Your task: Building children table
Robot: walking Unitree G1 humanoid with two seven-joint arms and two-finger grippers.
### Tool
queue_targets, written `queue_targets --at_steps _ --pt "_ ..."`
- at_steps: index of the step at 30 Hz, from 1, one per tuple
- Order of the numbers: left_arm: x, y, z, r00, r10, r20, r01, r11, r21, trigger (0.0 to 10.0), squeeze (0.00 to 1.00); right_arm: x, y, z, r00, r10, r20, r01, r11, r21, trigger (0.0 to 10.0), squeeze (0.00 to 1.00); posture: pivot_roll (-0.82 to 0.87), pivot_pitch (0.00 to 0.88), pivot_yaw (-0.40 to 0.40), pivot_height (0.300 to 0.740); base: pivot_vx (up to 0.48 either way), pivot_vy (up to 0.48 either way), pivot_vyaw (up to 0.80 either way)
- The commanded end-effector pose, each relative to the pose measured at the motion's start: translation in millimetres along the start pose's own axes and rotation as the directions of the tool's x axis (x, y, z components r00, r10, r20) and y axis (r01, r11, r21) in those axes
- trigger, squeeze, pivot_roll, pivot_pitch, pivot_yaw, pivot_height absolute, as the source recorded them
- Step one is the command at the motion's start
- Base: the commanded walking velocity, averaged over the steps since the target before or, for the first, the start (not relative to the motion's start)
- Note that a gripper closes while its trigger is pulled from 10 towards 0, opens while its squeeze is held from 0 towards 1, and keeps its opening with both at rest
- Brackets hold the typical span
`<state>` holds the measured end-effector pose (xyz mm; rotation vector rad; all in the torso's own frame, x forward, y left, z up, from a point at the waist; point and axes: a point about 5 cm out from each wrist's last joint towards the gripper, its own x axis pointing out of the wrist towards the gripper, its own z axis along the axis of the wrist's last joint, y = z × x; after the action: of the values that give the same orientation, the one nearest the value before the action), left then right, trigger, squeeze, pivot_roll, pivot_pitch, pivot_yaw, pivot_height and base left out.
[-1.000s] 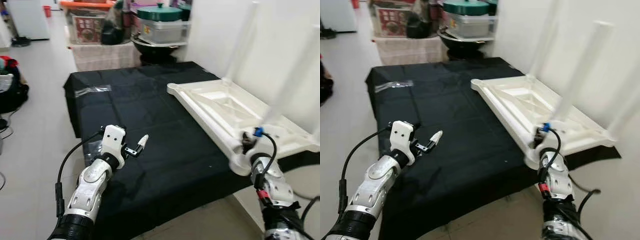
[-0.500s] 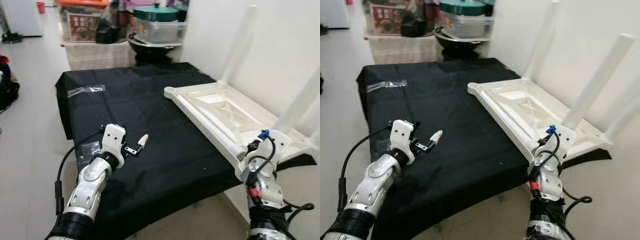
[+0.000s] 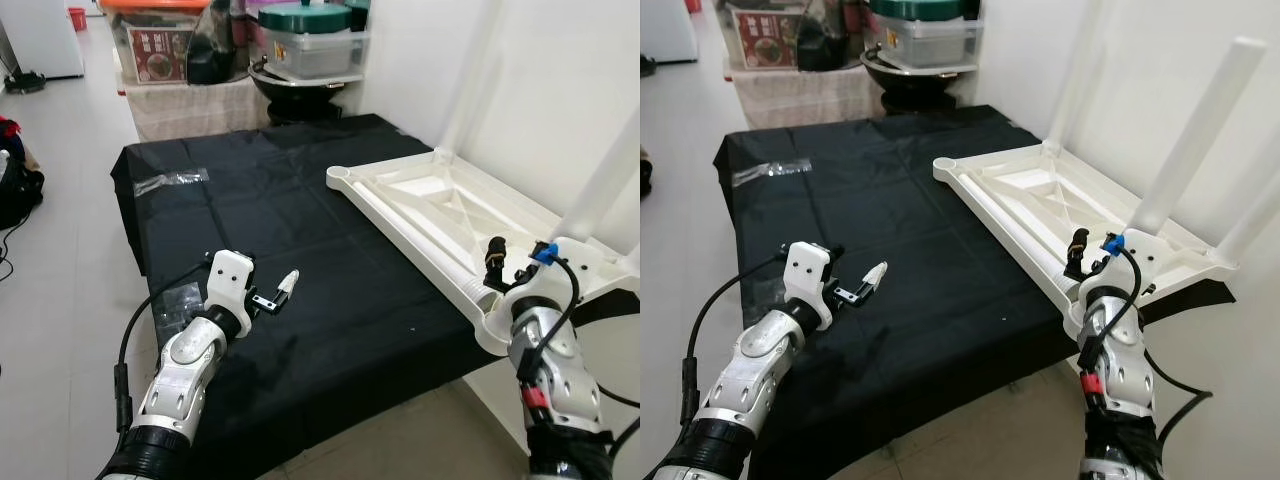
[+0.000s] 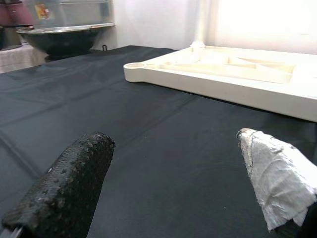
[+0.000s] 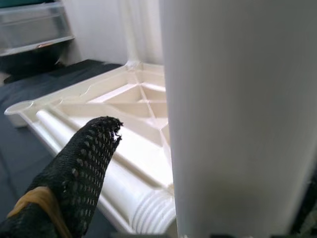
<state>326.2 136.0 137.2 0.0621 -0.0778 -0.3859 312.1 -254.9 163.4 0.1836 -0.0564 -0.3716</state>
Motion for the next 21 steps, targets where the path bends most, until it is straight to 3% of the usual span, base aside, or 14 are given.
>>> queue_targets --at_steps 1,5,7,12,14,21 --pt "-0.1 -0.3 -0.1 1.000 -0.008 -0.001 0.008 1.000 0.002 10.0 0.00 -4.3 -3.5 1.0 1.000 0.002 0.003 -0.002 1.000 -0.018 10.0 1.00 0.03 0.000 -0.074 0.740 0.000 0.000 0.00" --pt "-1.9 3.1 -2.7 1.000 -0.003 -0.009 0.003 1.000 0.002 10.0 0.00 -17.3 -13.9 -5.8 1.000 -0.015 -0.003 0.015 0.998 -0.055 10.0 1.00 0.00 0.000 -0.062 0.740 0.000 0.000 0.00" --pt "-0.6 2.0 -3.5 1.000 -0.007 -0.013 0.007 1.000 0.001 10.0 0.00 -32.6 -17.5 -18.2 0.999 -0.028 -0.033 0.025 0.996 -0.091 10.0 1.00 -0.02 0.000 -0.052 0.740 0.000 0.000 0.00" --pt "1.4 -0.3 -2.8 1.000 -0.012 -0.010 0.012 1.000 -0.001 10.0 0.00 -41.2 -18.1 -25.4 0.998 -0.038 -0.053 0.031 0.992 -0.121 10.0 1.00 -0.02 0.000 -0.052 0.740 0.000 0.000 0.00" --pt "-0.3 2.6 -0.7 1.000 -0.003 -0.001 0.003 1.000 0.000 10.0 0.00 -50.4 -9.4 -31.3 0.997 -0.019 -0.071 0.008 0.989 -0.147 10.0 1.00 -0.01 0.000 -0.061 0.740 0.000 0.000 0.00" --pt "-2.9 5.9 -2.5 1.000 0.011 -0.007 -0.011 1.000 0.004 10.0 0.00 -51.0 0.9 -28.9 0.996 0.027 -0.090 -0.039 0.990 -0.137 10.0 1.00 -0.01 0.000 -0.062 0.740 0.000 0.000 0.00"
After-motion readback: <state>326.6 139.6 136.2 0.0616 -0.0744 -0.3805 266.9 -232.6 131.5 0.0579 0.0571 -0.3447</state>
